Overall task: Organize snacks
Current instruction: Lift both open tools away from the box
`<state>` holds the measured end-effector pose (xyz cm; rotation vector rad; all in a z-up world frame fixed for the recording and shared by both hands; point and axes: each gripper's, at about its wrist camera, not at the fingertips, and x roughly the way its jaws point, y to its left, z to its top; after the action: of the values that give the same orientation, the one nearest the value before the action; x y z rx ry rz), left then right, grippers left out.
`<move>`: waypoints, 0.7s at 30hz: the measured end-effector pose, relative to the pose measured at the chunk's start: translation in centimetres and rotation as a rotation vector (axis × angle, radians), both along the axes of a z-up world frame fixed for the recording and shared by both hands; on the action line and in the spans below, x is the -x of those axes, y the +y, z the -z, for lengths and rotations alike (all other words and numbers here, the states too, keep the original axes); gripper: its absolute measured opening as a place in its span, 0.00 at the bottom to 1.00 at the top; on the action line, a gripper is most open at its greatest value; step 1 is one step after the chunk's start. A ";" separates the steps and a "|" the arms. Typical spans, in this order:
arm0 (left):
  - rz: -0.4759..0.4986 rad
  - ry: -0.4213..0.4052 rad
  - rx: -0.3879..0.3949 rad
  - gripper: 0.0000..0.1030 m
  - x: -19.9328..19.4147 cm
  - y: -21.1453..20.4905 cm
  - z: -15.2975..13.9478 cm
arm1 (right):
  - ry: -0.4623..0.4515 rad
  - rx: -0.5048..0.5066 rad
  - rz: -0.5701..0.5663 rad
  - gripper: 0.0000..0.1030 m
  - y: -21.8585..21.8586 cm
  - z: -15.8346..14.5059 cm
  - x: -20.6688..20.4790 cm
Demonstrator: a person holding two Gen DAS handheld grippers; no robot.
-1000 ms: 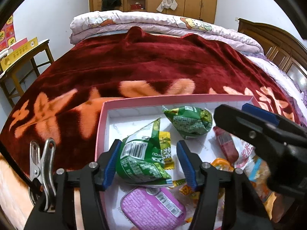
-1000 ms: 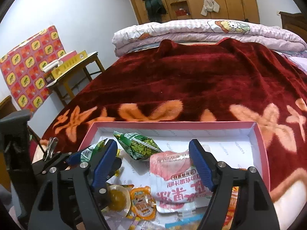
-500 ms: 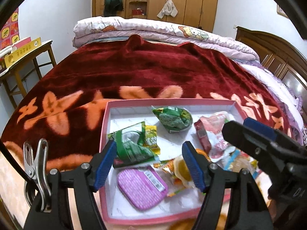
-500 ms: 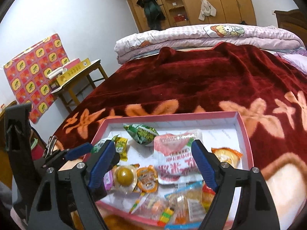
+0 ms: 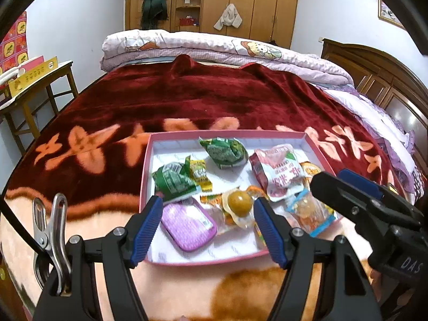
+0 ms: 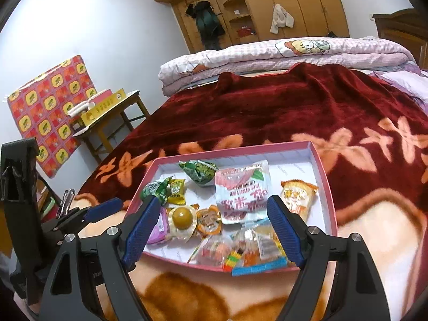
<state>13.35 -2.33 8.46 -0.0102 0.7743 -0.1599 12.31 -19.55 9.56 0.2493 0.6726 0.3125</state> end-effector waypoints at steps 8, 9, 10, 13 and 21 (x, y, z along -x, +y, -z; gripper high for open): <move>-0.025 0.003 -0.009 0.72 2.5 0.0 -0.1 | 0.015 0.002 0.013 0.81 0.0 0.3 2.0; -0.025 0.002 -0.011 0.72 2.7 -0.1 0.0 | 0.016 0.003 0.013 0.81 0.0 0.3 2.2; -0.025 0.002 -0.013 0.72 3.0 -0.2 0.0 | 0.020 0.005 0.015 0.81 0.0 0.4 2.6; -0.024 0.007 -0.025 0.72 4.0 -0.5 0.2 | 0.037 -0.001 0.016 0.81 0.1 0.7 3.1; -0.029 0.029 -0.046 0.72 5.5 -0.4 1.2 | 0.056 0.011 0.023 0.81 0.1 1.5 4.9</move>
<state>7.83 -2.78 7.29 0.0200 0.8061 -0.1150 7.44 -19.46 8.02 0.2557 0.7258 0.2805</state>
